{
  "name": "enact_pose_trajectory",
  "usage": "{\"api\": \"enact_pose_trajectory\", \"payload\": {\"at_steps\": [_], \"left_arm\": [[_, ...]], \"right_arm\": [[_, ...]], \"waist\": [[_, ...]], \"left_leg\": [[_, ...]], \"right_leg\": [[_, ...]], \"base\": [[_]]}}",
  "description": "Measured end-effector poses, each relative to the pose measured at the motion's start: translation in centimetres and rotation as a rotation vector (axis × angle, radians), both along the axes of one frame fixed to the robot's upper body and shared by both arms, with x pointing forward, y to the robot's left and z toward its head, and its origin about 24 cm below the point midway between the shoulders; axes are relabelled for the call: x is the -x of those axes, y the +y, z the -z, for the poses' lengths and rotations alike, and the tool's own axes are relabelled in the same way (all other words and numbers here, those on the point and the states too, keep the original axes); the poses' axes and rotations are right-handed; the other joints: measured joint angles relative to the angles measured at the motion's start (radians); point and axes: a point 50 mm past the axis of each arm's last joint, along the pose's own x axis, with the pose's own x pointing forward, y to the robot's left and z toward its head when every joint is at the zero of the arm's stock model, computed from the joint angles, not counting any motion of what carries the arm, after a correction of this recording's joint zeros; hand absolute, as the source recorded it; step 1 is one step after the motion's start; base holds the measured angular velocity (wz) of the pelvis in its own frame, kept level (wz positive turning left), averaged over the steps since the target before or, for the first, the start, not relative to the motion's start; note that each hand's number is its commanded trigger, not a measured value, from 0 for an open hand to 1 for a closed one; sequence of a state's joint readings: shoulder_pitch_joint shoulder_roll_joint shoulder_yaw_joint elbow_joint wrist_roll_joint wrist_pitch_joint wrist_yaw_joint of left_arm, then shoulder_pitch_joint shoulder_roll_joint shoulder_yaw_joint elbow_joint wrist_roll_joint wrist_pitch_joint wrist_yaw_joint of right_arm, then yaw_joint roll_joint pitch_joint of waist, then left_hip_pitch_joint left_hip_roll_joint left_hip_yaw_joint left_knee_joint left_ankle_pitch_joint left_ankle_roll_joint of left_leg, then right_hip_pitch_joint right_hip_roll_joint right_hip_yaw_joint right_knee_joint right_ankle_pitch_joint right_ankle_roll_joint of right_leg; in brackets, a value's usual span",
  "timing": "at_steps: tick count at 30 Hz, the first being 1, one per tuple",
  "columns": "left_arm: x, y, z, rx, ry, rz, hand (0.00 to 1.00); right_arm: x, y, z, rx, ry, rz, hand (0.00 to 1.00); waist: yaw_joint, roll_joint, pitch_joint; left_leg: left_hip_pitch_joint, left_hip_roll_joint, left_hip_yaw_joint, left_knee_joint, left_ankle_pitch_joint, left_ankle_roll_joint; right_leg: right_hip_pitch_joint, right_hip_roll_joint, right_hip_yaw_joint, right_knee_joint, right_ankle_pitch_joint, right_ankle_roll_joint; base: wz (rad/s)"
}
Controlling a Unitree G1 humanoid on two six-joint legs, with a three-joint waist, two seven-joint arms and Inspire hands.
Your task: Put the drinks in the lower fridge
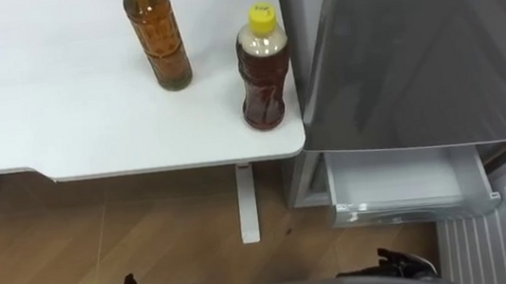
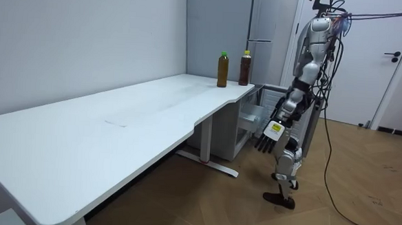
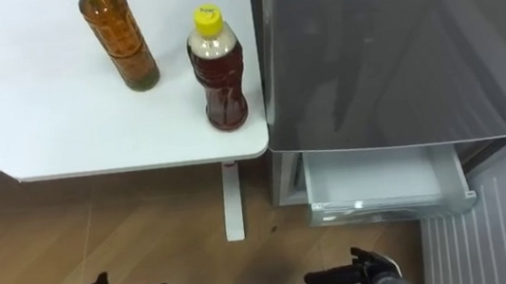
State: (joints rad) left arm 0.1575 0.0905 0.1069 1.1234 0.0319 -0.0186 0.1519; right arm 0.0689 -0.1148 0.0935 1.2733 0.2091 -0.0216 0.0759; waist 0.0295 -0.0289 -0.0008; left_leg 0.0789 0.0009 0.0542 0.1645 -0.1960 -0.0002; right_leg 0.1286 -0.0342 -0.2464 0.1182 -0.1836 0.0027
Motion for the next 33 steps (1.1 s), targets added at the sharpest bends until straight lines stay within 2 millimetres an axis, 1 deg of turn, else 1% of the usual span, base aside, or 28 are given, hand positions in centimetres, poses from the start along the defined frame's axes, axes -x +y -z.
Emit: {"api": "enact_pose_trajectory", "payload": {"at_steps": [3, 5, 8, 12, 13, 14, 16, 18, 19, 22, 24, 26, 29, 30, 32, 33], "left_arm": [[0.5, 0.3, 0.0, -0.024, 0.013, -0.028, 0.00], [1.3, 0.6, 0.0, -0.051, 0.031, -0.061, 0.00], [2.0, 0.8, -0.1, -0.093, 0.052, -0.085, 0.00], [2.1, 1.2, -0.2, -0.127, 0.040, -0.185, 0.00], [2.0, 1.4, -0.3, -0.142, 0.032, -0.225, 0.00], [1.9, 1.7, -0.4, -0.165, 0.020, -0.266, 0.00], [1.6, 2.3, -0.8, -0.207, -0.009, -0.336, 0.00], [0.9, 2.9, -1.3, -0.251, -0.054, -0.386, 0.00], [0.4, 3.3, -1.6, -0.282, -0.082, -0.409, 0.00], [-0.9, 4.1, -2.5, -0.360, -0.154, -0.463, 0.00], [-2.0, 4.7, -3.4, -0.421, -0.223, -0.493, 0.00], [-3.5, 5.2, -4.7, -0.494, -0.325, -0.532, 0.00], [-5.2, 5.7, -6.4, -0.565, -0.452, -0.582, 0.00], [-5.5, 5.7, -6.7, -0.577, -0.474, -0.593, 0.00], [-6.7, 6.0, -8.4, -0.626, -0.578, -0.647, 0.00], [-6.9, 6.1, -8.7, -0.638, -0.603, -0.659, 0.00]], "right_arm": [[0.0, 0.0, 0.0, 0.002, 0.001, 0.001, 0.00], [0.0, -0.1, 0.0, 0.001, 0.002, 0.002, 0.00], [0.1, 0.0, 0.0, -0.001, 0.005, 0.001, 0.00], [0.2, 0.0, 0.0, -0.001, 0.005, 0.007, 0.00], [0.2, 0.0, 0.0, 0.000, 0.003, 0.006, 0.00], [0.2, 0.0, 0.0, 0.001, 0.002, 0.005, 0.00], [0.2, 0.0, 0.0, 0.002, 0.002, 0.004, 0.00], [0.2, 0.0, 0.0, 0.002, 0.001, 0.004, 0.00], [0.2, -0.1, 0.0, 0.002, 0.002, 0.005, 0.00], [0.3, -0.2, 0.0, 0.005, 0.002, 0.005, 0.00], [0.0, -0.2, -0.1, 0.005, -0.011, 0.005, 0.00], [-0.2, -0.1, -0.1, 0.016, -0.020, -0.009, 0.00], [-0.2, -0.2, -0.1, 0.025, -0.023, -0.008, 0.00], [-0.2, -0.2, -0.1, 0.027, -0.025, -0.007, 0.00], [-0.2, -0.2, -0.2, 0.046, -0.033, -0.003, 0.00], [-0.2, -0.3, -0.2, 0.054, -0.033, -0.003, 0.00]], "waist": [[0.000, 0.000, -0.0003], [-0.001, 0.000, -0.0004], [0.000, -0.001, -0.0005], [0.001, -0.002, 0.0000], [0.002, -0.002, -0.0001], [0.002, 0.001, -0.0021], [0.002, 0.001, -0.0013], [0.003, 0.005, -0.0024], [0.004, 0.004, -0.0010], [0.005, 0.008, -0.0010], [0.007, 0.010, -0.0041], [0.006, 0.009, -0.0049], [0.006, 0.009, -0.0051], [0.006, 0.009, -0.0053], [0.004, 0.005, -0.0053], [0.006, 0.005, -0.0054]], "left_leg": [[-0.003, 0.000, -0.001, 0.001, 0.000, 0.000], [-0.004, 0.000, 0.000, 0.001, 0.000, 0.000], [-0.005, -0.001, -0.003, 0.002, 0.000, 0.000], [0.004, -0.002, -0.003, 0.002, 0.000, 0.000], [0.005, -0.002, -0.003, 0.002, 0.000, 0.000], [0.006, -0.002, -0.003, 0.002, 0.000, 0.000], [0.014, -0.001, -0.003, 0.003, 0.000, 0.000], [0.018, -0.001, -0.004, 0.003, 0.000, 0.000], [0.020, -0.002, -0.006, 0.001, 0.000, 0.000], [0.020, -0.003, -0.016, 0.002, -0.001, 0.001], [0.021, -0.003, -0.017, 0.003, -0.001, 0.001], [0.022, -0.003, -0.017, 0.003, -0.001, 0.001], [0.021, -0.003, -0.016, 0.002, -0.001, 0.001], [0.021, -0.003, -0.018, 0.002, -0.001, 0.001], [0.021, -0.005, -0.028, 0.003, -0.001, 0.001], [0.021, -0.005, -0.028, 0.003, -0.001, 0.001]], "right_leg": [[-0.001, 0.000, 0.000, 0.000, 0.000, 0.000], [-0.001, 0.000, 0.001, 0.000, 0.000, 0.000], [0.002, -0.001, -0.001, 0.000, 0.000, 0.000], [0.011, -0.001, 0.000, -0.001, 0.000, 0.000], [0.012, -0.001, 0.001, -0.001, -0.001, 0.001], [0.012, -0.001, 0.002, -0.001, -0.001, 0.001], [0.016, -0.001, 0.001, 0.000, -0.001, 0.001], [0.022, 0.000, 0.000, 0.000, -0.001, 0.001], [0.029, 0.000, 0.000, -0.001, -0.001, 0.001], [0.028, 0.000, 0.001, -0.001, -0.001, 0.000], [0.027, 0.001, 0.000, -0.001, -0.001, 0.000], [0.027, 0.001, -0.001, 0.000, -0.001, 0.000], [0.028, 0.001, -0.002, 0.001, -0.001, 0.000], [0.029, 0.001, -0.004, 0.001, -0.001, 0.000], [0.028, 0.000, -0.005, 0.001, -0.001, 0.000], [0.028, 0.000, -0.005, 0.001, -0.001, 0.000]], "base": [[0.00], [0.00], [0.03], [0.01], [0.00], [0.00], [0.00], [0.00], [0.04], [0.02], [0.04], [0.00], [0.00], [0.00], [0.06], [0.00]]}}
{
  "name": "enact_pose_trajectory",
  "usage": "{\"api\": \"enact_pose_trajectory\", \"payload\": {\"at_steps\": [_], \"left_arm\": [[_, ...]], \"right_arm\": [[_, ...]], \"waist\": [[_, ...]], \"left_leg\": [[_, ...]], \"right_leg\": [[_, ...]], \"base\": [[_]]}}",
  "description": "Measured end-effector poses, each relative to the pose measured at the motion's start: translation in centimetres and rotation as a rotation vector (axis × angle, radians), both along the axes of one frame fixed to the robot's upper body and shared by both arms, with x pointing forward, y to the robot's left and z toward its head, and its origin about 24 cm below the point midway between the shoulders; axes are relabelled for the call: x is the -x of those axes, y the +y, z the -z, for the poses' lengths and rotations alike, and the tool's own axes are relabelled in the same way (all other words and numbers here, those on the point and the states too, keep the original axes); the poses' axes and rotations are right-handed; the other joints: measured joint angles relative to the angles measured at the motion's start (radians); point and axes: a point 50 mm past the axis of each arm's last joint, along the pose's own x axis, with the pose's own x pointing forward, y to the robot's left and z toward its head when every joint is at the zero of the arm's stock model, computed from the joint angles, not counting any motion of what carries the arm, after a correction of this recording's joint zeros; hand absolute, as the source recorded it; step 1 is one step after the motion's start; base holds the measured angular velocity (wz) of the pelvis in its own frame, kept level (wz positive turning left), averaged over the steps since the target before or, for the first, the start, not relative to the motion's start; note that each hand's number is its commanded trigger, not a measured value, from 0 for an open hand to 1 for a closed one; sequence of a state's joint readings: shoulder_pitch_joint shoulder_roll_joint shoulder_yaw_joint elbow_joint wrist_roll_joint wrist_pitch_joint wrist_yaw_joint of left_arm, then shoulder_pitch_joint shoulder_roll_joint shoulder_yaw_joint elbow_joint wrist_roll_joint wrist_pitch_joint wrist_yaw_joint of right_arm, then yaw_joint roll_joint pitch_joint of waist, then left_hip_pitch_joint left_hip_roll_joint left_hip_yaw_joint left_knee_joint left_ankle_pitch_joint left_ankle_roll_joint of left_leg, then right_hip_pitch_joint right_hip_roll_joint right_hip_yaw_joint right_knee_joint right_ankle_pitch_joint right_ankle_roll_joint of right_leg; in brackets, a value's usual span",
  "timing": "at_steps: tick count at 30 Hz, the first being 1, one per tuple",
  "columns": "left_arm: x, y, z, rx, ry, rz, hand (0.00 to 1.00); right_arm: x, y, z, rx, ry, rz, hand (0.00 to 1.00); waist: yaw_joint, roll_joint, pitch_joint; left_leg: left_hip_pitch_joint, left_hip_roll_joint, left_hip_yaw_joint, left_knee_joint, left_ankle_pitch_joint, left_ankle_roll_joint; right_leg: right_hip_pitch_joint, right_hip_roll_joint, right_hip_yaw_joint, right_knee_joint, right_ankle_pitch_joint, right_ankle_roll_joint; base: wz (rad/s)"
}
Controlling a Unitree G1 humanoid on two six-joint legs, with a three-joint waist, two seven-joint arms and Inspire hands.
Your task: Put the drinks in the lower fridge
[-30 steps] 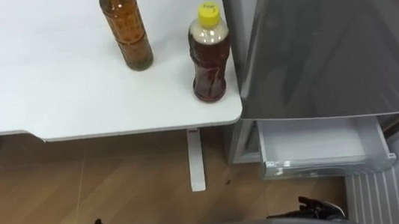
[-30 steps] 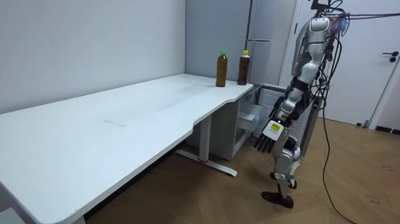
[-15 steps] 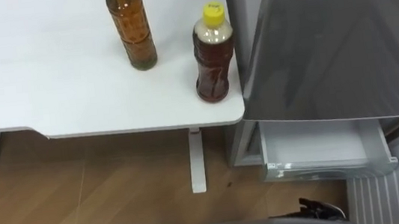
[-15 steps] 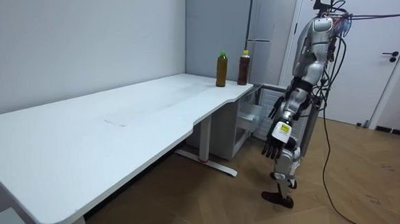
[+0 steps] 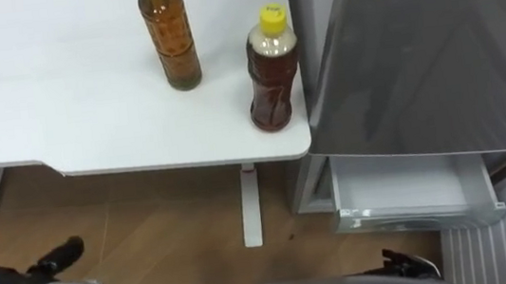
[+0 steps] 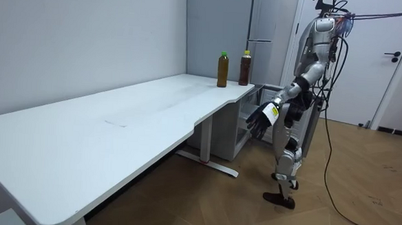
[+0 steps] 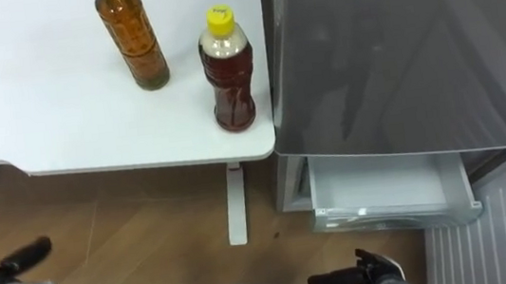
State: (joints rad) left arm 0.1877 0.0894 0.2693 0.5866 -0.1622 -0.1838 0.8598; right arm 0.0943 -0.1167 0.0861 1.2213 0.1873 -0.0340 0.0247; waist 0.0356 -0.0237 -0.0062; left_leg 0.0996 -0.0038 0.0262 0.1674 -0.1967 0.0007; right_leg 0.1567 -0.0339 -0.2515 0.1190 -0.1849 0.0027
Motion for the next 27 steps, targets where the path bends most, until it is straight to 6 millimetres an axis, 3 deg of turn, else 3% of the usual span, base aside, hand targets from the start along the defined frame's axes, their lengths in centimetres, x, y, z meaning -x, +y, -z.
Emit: {"api": "enact_pose_trajectory", "payload": {"at_steps": [6, 9, 17, 20, 23, 27], "left_arm": [[-2.1, 0.5, -3.7, -0.121, -0.207, -0.046, 0.00], [-3.3, 0.7, -6.5, -0.238, -0.304, -0.012, 0.00], [-5.5, -1.3, -18.0, -0.645, -0.697, 0.198, 0.00], [-6.0, -2.4, -20.7, -0.725, -0.791, 0.279, 0.00], [-6.2, -4.2, -22.5, -0.744, -0.872, 0.388, 0.00], [-6.8, -5.8, -23.0, -0.715, -0.900, 0.536, 0.00]], "right_arm": [[0.1, -0.2, -0.1, 0.036, -0.013, -0.026, 0.00], [0.3, -0.4, -0.1, 0.042, -0.016, -0.024, 0.00], [0.9, -0.9, -0.2, 0.059, -0.034, -0.024, 0.00], [0.9, -1.1, -0.3, 0.063, -0.046, -0.023, 0.00], [0.5, -1.1, -0.3, 0.051, -0.049, -0.020, 0.00], [0.1, -1.2, -0.3, 0.037, -0.058, -0.030, 0.00]], "waist": [[0.002, 0.001, 0.0000], [0.006, -0.001, -0.0001], [0.016, 0.011, 0.0005], [0.018, 0.020, 0.0055], [-0.008, 0.020, 0.0064], [-0.020, 0.023, 0.0058]], "left_leg": [[0.001, -0.001, -0.005, 0.000, 0.000, 0.000], [0.000, -0.001, -0.005, 0.000, 0.000, 0.000], [-0.006, -0.003, -0.006, 0.000, 0.000, 0.001], [0.000, -0.004, -0.007, 0.001, 0.000, 0.001], [-0.003, -0.008, -0.030, 0.003, 0.000, 0.002], [-0.003, -0.009, -0.031, 0.007, 0.001, 0.002]], "right_leg": [[-0.002, 0.000, 0.006, 0.001, 0.000, 0.000], [-0.003, 0.000, 0.009, 0.001, 0.000, 0.000], [-0.011, 0.000, 0.013, 0.000, 0.000, 0.000], [-0.003, -0.001, 0.008, -0.001, 0.000, 0.000], [0.003, -0.003, 0.000, -0.003, -0.001, 0.002], [0.003, -0.003, 0.003, -0.004, -0.002, 0.002]], "base": [[0.00], [0.00], [-0.01], [0.02], [0.14], [0.03]]}}
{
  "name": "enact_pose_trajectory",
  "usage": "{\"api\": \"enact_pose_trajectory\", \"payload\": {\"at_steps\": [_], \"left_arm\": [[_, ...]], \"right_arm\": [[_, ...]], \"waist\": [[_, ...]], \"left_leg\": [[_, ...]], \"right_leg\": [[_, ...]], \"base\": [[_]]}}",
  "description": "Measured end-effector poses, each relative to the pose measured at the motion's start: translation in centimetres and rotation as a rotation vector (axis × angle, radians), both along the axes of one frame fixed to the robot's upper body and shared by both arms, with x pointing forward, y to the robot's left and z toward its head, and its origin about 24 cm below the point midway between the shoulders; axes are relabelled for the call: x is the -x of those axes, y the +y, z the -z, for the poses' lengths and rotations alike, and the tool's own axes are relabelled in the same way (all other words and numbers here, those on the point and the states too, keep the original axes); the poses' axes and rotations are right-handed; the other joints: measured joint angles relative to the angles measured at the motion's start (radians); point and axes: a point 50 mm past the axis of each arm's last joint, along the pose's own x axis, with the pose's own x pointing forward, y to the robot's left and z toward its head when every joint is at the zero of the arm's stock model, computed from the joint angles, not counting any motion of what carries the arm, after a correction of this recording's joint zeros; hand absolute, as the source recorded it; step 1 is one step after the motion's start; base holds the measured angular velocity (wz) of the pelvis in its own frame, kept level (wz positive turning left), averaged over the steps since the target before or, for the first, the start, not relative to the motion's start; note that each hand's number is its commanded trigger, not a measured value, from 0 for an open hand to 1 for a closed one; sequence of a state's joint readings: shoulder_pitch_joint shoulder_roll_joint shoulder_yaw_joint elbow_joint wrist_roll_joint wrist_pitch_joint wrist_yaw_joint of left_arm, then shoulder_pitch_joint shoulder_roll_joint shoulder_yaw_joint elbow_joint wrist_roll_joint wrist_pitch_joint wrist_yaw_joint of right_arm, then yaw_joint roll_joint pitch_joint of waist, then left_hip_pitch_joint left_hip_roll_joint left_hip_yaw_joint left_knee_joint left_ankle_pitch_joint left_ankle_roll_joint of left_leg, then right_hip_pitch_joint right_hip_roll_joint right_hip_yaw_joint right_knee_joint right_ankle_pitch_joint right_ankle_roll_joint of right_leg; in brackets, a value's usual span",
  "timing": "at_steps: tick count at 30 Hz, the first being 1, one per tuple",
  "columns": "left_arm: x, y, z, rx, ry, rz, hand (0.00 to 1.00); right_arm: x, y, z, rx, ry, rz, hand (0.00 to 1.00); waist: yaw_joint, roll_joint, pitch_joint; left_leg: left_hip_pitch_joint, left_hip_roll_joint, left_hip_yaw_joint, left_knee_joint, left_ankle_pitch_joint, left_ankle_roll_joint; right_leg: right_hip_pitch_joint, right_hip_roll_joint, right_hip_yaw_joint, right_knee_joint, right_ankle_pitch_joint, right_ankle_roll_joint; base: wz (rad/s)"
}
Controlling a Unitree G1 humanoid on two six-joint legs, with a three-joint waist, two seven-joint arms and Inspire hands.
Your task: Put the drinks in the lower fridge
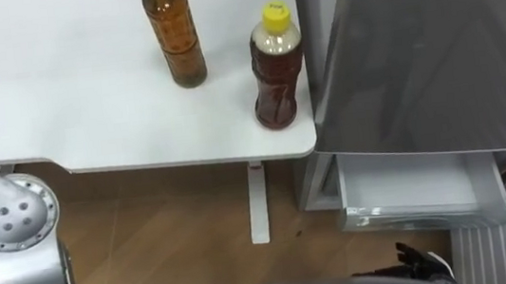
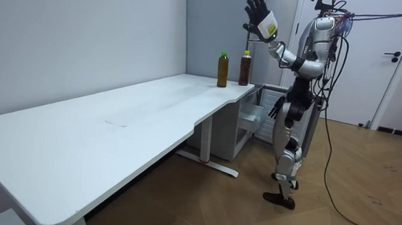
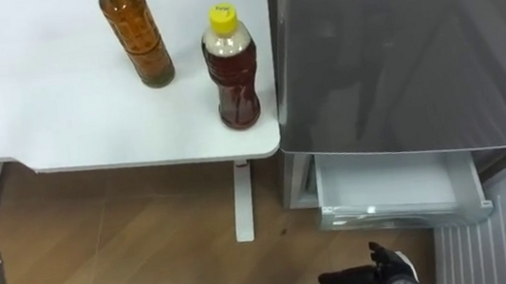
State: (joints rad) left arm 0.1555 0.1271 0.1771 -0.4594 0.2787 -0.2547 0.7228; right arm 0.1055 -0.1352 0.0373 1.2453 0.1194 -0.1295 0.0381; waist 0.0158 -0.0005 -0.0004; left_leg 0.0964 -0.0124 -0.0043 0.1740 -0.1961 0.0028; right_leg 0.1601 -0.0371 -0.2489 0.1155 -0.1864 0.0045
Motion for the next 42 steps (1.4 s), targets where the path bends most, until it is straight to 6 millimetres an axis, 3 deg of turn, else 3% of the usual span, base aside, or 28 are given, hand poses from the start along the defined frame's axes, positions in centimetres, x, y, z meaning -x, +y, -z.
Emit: {"api": "enact_pose_trajectory", "payload": {"at_steps": [8, 14, 29, 34, 42], "left_arm": [[-2.2, -2.5, -0.6, 0.025, 0.049, 0.330, 0.00], [-2.9, -3.9, -0.2, 0.021, 0.130, 0.534, 0.00], [-3.6, -5.4, 0.7, 0.051, 0.241, 0.830, 0.00], [-3.7, -5.7, 0.8, 0.031, 0.272, 0.883, 0.00], [-3.8, -6.2, 1.1, -0.002, 0.320, 0.951, 0.00]], "right_arm": [[-0.4, 0.3, 0.0, -0.033, -0.014, -0.023, 0.00], [-0.8, 0.4, 0.0, -0.056, -0.005, -0.036, 0.00], [-1.1, 0.1, 0.0, -0.094, 0.009, -0.055, 0.00], [-1.1, 0.1, 0.0, -0.095, 0.008, -0.041, 0.00], [-1.1, 0.1, 0.0, -0.094, 0.010, -0.037, 0.00]], "waist": [[-0.037, -0.006, 0.0045], [-0.043, -0.014, 0.0054], [-0.067, -0.018, 0.0035], [-0.068, -0.024, 0.0071], [-0.068, -0.020, 0.0060]], "left_leg": [[-0.006, 0.000, 0.003, 0.009, 0.000, 0.000], [-0.006, 0.000, 0.003, 0.009, 0.000, 0.000], [0.004, 0.001, 0.020, 0.009, 0.000, 0.000], [0.009, 0.002, 0.033, 0.009, 0.000, 0.000], [0.008, 0.004, 0.034, 0.013, -0.002, 0.004]], "right_leg": [[-0.002, 0.001, 0.002, 0.001, 0.000, -0.001], [-0.004, 0.000, 0.004, 0.001, 0.000, -0.001], [-0.002, 0.003, 0.047, 0.005, 0.000, -0.001], [-0.003, 0.003, 0.057, 0.013, 0.000, -0.001], [-0.003, 0.004, 0.061, 0.020, 0.000, -0.001]], "base": [[0.00], [-0.02], [-0.03], [-0.03], [0.00]]}}
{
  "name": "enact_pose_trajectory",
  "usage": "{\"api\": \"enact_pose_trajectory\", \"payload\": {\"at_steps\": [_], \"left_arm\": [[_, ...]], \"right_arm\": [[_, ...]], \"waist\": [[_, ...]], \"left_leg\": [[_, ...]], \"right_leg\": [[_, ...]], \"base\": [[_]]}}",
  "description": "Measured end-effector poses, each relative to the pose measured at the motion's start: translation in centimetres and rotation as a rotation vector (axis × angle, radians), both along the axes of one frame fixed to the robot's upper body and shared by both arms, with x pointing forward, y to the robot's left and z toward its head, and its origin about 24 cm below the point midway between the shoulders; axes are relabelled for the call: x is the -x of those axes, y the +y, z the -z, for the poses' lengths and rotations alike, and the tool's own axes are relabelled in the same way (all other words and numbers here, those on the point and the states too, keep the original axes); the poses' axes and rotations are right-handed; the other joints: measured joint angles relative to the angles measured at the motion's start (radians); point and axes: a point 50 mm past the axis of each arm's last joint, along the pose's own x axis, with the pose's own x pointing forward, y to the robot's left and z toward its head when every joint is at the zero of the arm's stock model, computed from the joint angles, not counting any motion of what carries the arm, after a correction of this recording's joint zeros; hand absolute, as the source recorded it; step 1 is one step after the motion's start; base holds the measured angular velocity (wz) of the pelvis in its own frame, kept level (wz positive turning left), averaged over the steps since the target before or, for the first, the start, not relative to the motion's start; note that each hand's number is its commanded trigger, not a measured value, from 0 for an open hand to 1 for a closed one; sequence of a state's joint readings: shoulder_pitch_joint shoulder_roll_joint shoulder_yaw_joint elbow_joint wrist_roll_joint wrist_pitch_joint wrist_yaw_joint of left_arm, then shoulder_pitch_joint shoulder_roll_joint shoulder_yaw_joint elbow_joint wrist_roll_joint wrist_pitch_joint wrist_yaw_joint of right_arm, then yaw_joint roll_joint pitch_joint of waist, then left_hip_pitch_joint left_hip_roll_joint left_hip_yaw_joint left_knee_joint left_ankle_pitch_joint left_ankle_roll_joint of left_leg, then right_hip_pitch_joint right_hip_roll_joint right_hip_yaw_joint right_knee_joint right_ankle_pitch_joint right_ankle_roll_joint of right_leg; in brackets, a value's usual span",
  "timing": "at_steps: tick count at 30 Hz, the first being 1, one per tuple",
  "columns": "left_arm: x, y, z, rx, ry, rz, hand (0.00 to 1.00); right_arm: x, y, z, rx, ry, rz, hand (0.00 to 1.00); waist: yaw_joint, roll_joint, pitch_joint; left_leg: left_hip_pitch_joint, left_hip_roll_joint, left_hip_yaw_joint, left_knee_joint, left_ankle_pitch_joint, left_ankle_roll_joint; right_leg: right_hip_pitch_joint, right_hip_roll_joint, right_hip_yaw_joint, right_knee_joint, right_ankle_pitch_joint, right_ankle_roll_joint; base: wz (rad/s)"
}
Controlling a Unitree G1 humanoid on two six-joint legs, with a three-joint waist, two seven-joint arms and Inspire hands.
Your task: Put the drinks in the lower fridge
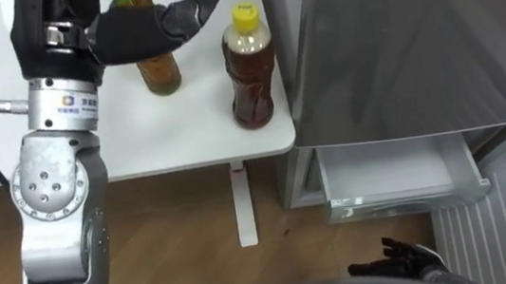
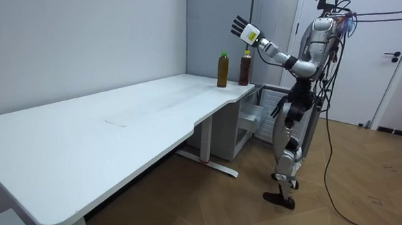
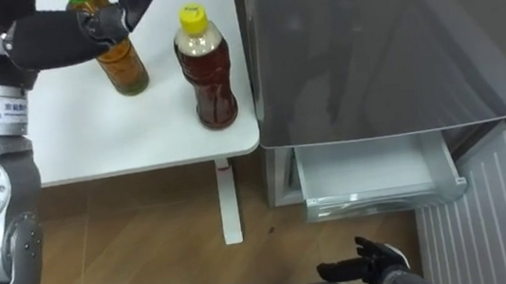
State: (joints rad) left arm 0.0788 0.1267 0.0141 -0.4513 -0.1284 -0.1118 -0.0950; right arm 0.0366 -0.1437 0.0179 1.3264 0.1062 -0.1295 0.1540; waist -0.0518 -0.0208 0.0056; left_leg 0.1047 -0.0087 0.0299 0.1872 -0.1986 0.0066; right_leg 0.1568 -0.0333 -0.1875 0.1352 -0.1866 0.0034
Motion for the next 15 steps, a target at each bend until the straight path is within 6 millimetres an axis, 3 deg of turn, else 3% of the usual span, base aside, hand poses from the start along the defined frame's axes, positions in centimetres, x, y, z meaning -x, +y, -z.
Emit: {"api": "enact_pose_trajectory", "payload": {"at_steps": [8, 15], "left_arm": [[0.1, -1.8, 0.4, 0.013, 0.024, 0.132, 0.00], [0.0, -2.0, 0.7, 0.003, 0.058, 0.153, 0.00]], "right_arm": [[0.0, -0.1, 0.0, 0.010, 0.002, 0.004, 0.00], [0.0, -0.1, 0.0, 0.011, 0.003, 0.004, 0.00]], "waist": [[-0.001, 0.008, -0.0025], [-0.002, 0.008, -0.0020]], "left_leg": [[0.000, 0.000, -0.002, -0.001, 0.000, 0.000], [0.000, 0.000, -0.002, -0.001, 0.000, 0.000]], "right_leg": [[0.001, 0.001, 0.001, 0.001, 0.000, 0.000], [0.001, 0.000, 0.001, 0.000, 0.000, 0.000]], "base": [[0.00], [0.00]]}}
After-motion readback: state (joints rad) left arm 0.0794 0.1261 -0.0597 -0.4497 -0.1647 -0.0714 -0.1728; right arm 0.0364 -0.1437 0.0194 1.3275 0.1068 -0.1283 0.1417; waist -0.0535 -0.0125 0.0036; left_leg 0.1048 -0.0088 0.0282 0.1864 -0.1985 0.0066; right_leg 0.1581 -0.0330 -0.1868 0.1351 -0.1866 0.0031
